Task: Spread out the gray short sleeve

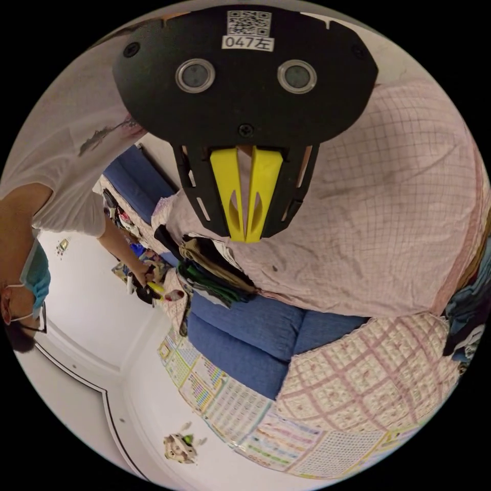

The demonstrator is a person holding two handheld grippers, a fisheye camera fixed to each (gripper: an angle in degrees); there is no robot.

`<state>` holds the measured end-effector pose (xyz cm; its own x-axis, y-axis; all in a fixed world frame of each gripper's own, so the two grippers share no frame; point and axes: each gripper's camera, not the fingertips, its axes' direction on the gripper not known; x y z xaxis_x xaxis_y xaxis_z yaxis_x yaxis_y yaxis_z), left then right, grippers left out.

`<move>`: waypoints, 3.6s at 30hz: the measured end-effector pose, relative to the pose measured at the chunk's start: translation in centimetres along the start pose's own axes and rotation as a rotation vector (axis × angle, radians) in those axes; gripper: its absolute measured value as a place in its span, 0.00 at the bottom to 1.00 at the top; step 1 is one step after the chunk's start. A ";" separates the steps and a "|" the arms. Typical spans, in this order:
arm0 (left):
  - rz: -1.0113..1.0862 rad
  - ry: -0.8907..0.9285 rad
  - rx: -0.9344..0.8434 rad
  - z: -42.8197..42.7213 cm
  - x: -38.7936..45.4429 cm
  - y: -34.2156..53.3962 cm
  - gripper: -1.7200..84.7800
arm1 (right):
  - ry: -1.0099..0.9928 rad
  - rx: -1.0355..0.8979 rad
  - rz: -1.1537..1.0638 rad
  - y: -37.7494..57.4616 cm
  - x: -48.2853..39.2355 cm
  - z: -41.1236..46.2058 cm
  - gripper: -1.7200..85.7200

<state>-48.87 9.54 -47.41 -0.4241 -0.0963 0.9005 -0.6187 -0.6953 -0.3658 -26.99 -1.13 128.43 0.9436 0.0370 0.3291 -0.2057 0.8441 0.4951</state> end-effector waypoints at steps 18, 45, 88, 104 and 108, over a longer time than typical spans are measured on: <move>-0.041 -0.001 -0.083 -9.2 -8.9 -13.6 0.01 | 0.266 -0.396 -0.317 3.3 -9.2 15.0 0.13; -0.038 0.007 -0.117 -23.7 -22.8 -39.0 0.01 | 0.425 -0.454 -0.430 -6.5 -10.3 17.1 0.06; 0.113 -0.132 -0.019 -16.9 -51.1 -42.0 0.03 | 0.068 0.325 -0.035 -30.6 -0.3 -27.9 0.07; 0.532 -0.446 -0.048 -3.1 -50.9 -19.2 0.03 | 0.155 -0.225 -0.534 -53.1 -27.4 -28.7 0.04; 0.458 -0.494 -0.095 -1.1 -57.3 -17.0 0.06 | -0.028 -0.079 -0.352 -58.0 -27.3 -36.2 0.03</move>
<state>-14.80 27.67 -93.02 -0.3195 -0.6958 0.6433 -0.5134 -0.4435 -0.7346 -31.39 -31.76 61.65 0.9454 -0.2770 0.1716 0.1524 0.8413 0.5186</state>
